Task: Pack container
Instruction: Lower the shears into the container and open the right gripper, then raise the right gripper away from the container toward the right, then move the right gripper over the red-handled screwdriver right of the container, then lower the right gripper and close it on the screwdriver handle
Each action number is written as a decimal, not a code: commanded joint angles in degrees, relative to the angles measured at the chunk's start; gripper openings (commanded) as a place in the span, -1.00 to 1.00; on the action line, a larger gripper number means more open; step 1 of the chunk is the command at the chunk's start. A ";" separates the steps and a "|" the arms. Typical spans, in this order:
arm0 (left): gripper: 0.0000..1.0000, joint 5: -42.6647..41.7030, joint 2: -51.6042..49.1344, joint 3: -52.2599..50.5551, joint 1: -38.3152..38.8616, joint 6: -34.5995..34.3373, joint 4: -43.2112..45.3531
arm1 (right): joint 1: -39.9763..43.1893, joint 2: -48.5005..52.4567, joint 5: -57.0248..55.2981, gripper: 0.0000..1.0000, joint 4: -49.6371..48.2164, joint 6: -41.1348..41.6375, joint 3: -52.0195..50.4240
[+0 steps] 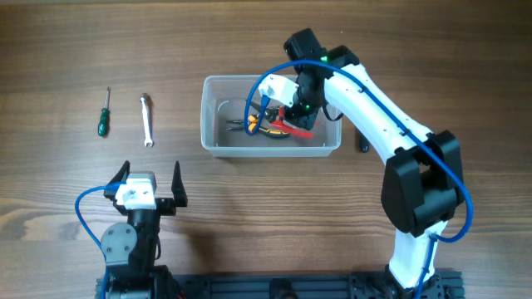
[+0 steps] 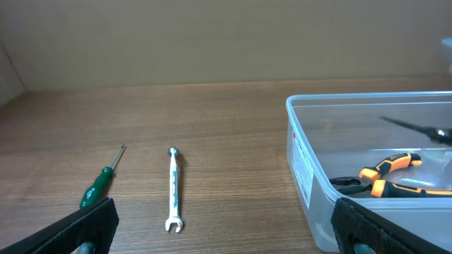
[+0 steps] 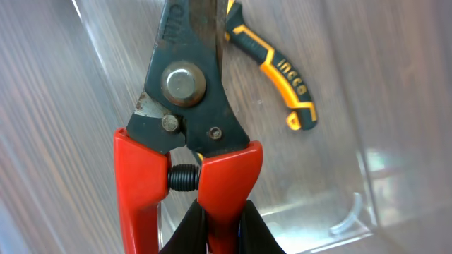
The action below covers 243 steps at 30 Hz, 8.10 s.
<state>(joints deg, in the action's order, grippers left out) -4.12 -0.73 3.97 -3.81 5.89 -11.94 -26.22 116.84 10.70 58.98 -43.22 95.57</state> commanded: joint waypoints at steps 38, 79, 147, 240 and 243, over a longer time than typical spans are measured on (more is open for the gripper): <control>1.00 0.57 0.46 -0.35 0.28 -0.57 0.15 | 8.37 -0.63 -12.07 1.00 21.97 25.14 37.00; 0.99 0.57 0.46 -0.35 0.28 -0.55 0.15 | 26.23 -5.99 -8.46 1.00 7.96 36.85 -5.03; 0.99 0.57 0.46 -0.35 0.28 -0.55 0.15 | 25.33 2.84 -6.62 0.90 -3.06 36.33 -15.56; 1.00 0.57 0.46 -0.35 0.28 -0.55 0.15 | 28.94 2.84 -16.28 0.42 -2.47 41.86 -15.56; 1.00 0.57 0.46 -0.35 0.28 -0.55 0.15 | 28.94 2.84 -16.04 0.18 -2.62 41.88 -15.56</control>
<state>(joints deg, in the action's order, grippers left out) -4.12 -0.73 3.97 -3.81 5.89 -11.94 2.63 118.30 -4.99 56.51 -0.54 80.60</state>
